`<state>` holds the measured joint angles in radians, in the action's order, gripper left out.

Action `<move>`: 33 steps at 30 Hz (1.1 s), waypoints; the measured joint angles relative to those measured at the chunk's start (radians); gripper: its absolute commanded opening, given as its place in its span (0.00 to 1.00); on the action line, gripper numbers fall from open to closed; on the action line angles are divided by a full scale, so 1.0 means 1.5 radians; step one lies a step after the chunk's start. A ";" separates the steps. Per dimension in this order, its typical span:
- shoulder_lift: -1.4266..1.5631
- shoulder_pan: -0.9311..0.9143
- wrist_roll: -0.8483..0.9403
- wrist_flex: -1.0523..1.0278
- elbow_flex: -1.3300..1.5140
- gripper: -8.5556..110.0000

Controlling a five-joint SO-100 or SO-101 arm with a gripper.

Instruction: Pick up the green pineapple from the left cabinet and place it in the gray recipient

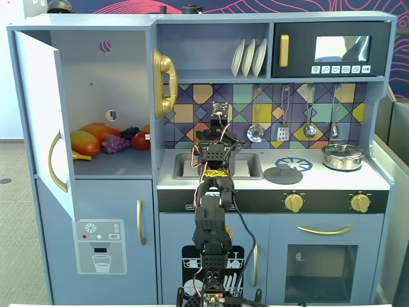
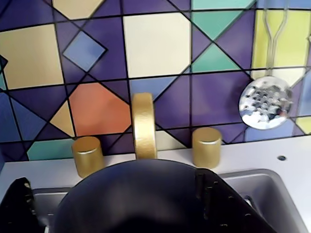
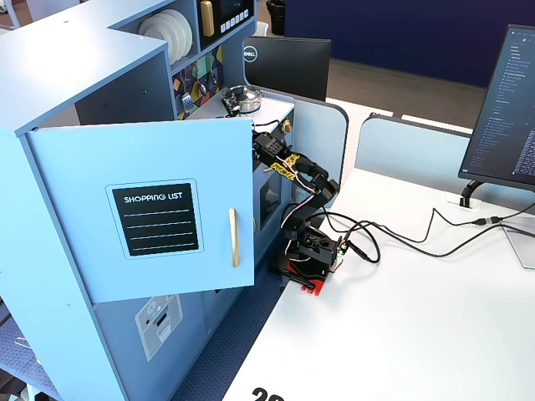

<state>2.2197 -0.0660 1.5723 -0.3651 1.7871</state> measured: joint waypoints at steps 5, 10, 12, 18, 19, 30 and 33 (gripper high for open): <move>0.175 0.012 -0.014 -0.281 -0.050 0.07; 0.387 0.004 -0.002 -0.581 0.006 0.07; 0.448 0.002 -0.031 -0.654 0.063 0.07; 0.512 0.015 -0.096 -0.618 0.336 0.07; 0.515 0.018 -0.101 -0.587 0.382 0.07; 0.476 0.086 -0.052 -0.432 0.743 0.07; 0.509 0.086 -0.013 -0.488 0.788 0.07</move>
<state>2.9836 0.0629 1.5524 -1.0968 2.9698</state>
